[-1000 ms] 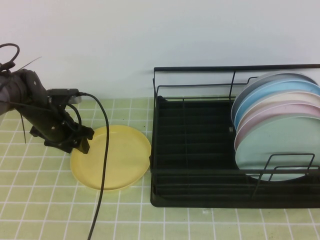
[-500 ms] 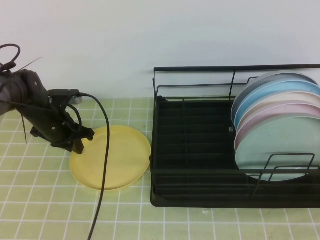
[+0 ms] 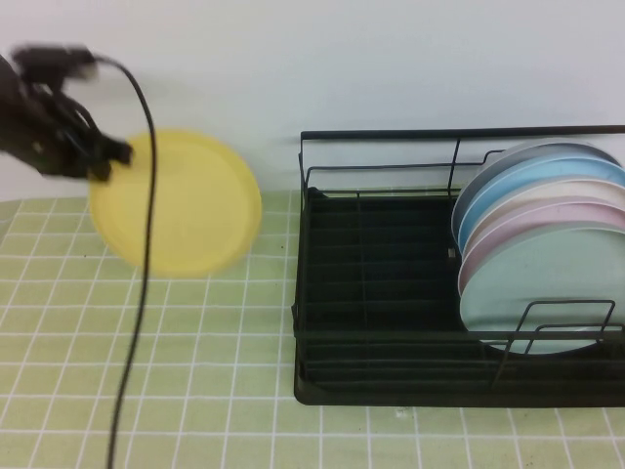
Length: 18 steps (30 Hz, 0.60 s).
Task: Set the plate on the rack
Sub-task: Pick up the plate from the table, then hand over the plate
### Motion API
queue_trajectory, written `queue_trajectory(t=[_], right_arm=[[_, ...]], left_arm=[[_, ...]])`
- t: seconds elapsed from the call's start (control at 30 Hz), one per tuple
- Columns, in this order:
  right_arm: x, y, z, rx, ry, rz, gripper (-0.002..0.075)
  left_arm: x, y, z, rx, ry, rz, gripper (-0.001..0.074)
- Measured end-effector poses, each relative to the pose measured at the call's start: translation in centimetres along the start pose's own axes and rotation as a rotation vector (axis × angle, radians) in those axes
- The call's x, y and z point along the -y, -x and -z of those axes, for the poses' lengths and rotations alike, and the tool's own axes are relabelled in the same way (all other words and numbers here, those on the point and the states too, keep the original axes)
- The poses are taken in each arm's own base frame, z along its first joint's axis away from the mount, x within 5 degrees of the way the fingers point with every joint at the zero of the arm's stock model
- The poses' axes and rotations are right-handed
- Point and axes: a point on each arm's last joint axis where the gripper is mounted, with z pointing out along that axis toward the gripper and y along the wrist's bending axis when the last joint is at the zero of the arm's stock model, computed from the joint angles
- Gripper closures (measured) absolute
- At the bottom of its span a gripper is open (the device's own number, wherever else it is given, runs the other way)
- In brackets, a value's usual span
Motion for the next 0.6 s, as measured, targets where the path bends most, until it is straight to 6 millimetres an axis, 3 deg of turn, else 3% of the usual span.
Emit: queue_trajectory(t=[0.13, 0.23, 0.4, 0.6], right_arm=[[0.2, -0.2, 0.0, -0.015, -0.025, 0.048, 0.0715], [0.3, -0.4, -0.2, -0.018, -0.027, 0.043, 0.0715], [0.0, 0.0, -0.2, 0.029, 0.003, -0.030, 0.0715], [-1.9, 2.7, 1.5, 0.122, 0.217, -0.218, 0.0715]], left_arm=[[1.1, 2.0, 5.5, 0.186, -0.028, 0.001, 0.0735], [3.8, 3.2, 10.1, 0.349, -0.102, -0.080, 0.0735], [10.1, 4.2, 15.1, 0.564, -0.184, -0.210, 0.0734], [19.1, 3.1, 17.9, 0.650, -0.430, -0.298, 0.0734]])
